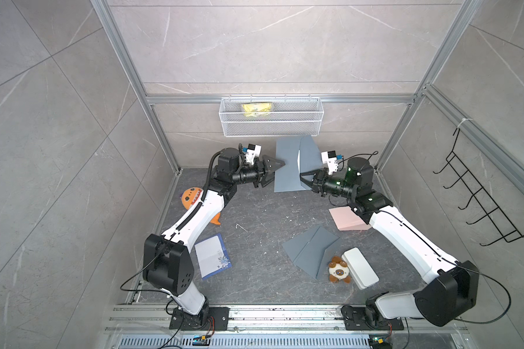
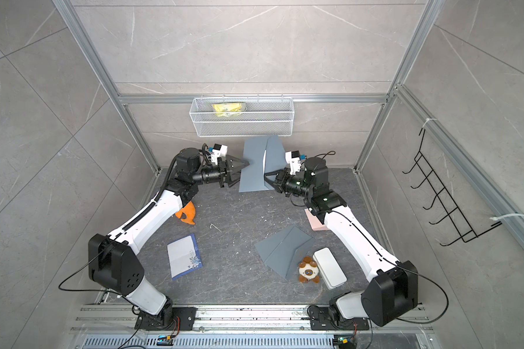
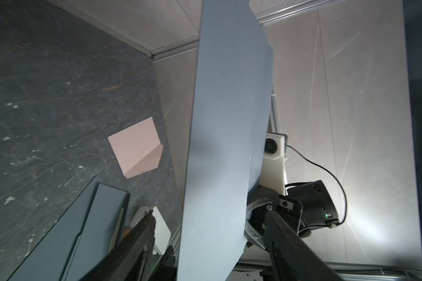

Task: Take the letter paper out of the envelope
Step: Pick up the envelope from the center of the board, then take out the letter paper from the envelope.

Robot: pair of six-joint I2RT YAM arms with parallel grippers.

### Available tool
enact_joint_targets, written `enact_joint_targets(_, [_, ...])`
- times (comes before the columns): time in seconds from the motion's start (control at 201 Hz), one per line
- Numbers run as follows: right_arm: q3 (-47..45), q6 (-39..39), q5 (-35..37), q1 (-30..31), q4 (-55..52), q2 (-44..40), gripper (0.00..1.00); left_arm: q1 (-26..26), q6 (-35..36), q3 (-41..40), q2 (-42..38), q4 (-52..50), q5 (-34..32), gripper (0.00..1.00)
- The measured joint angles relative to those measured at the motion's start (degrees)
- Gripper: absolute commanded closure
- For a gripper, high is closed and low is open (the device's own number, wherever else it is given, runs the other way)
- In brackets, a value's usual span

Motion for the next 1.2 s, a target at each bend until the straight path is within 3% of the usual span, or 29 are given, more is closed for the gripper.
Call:
enact_joint_targets(0.264, [2.9,-19.9,18.5,4.4,-17.2,-2.1,1.00,-0.6,7.3,6.1,-1.5,-13.2,-7.8,0.42])
enact_joint_targets(0.572, [4.1,-29.3,30.7,9.4,-23.7,-1.5,1.00,-4.7,8.8,13.5,-0.2,-15.8,-9.0,0.63])
enact_joint_targets(0.796, [8.4,-31.2,32.8,12.5,-26.8,1.5,1.00,-7.6,8.7,16.3,3.8,-15.7,-9.3,0.74])
enact_joint_targets(1.204, [17.2,-31.1,32.8,15.5,-35.3,7.0,1.00,-8.8,10.1,20.8,6.7,-16.9,-10.1,0.78])
